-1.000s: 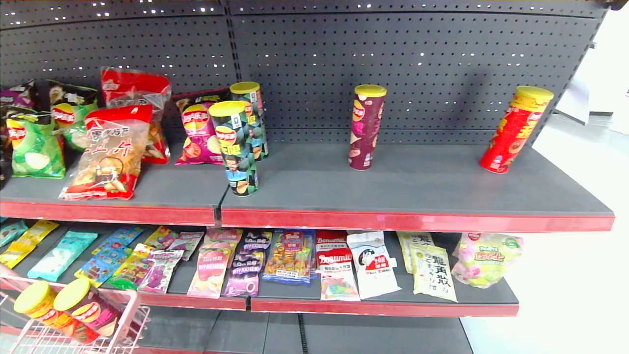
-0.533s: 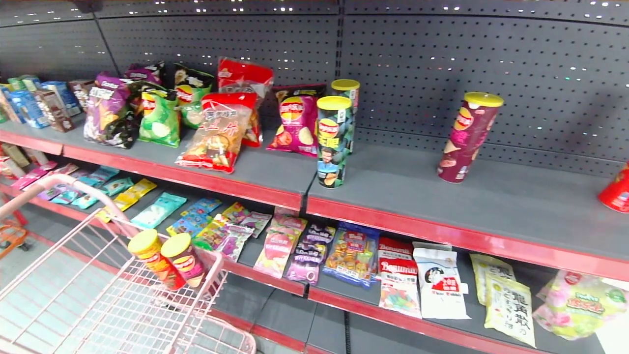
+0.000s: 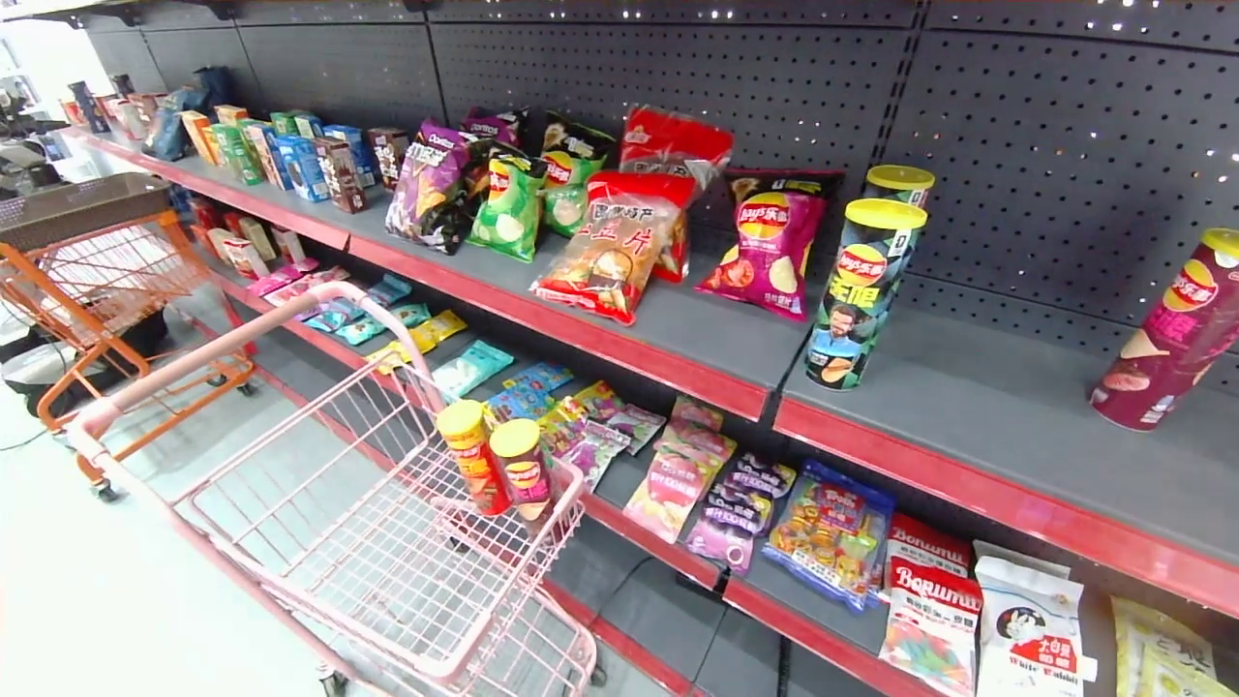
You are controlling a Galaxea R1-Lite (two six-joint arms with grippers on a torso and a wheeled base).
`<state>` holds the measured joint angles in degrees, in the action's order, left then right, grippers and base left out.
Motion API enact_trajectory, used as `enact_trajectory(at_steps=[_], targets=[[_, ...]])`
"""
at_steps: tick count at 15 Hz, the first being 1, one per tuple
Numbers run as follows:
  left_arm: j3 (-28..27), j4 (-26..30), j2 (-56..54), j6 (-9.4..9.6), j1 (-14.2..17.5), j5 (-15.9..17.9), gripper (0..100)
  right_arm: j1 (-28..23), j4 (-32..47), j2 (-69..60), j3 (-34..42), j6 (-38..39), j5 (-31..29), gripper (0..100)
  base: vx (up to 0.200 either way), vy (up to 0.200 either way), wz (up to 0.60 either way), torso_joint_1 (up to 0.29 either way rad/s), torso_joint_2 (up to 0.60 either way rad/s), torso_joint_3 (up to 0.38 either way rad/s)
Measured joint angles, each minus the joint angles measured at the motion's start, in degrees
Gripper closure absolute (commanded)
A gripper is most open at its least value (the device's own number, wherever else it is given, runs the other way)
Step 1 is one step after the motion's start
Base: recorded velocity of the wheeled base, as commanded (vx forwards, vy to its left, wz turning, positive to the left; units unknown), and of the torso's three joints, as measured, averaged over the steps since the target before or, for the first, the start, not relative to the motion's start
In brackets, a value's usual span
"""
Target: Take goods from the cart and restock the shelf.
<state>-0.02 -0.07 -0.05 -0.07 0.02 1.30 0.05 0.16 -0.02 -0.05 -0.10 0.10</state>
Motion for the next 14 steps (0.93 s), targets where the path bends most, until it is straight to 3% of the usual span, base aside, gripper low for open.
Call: enact_trajectory(at_steps=[3, 14], targets=[[0.0, 0.0, 0.0, 0.0, 0.1, 0.0, 0, 0.0, 0.0, 0.0, 0.0, 0.1, -0.1, 0, 0.0, 0.0, 0.0, -0.032, 0.09, 0.048], [0.0, 0.0, 0.0, 0.0, 0.0, 0.0, 0, 0.0, 0.0, 0.0, 0.0, 0.1, -0.1, 0, 0.0, 0.0, 0.0, -0.147, 0.38, 0.223]])
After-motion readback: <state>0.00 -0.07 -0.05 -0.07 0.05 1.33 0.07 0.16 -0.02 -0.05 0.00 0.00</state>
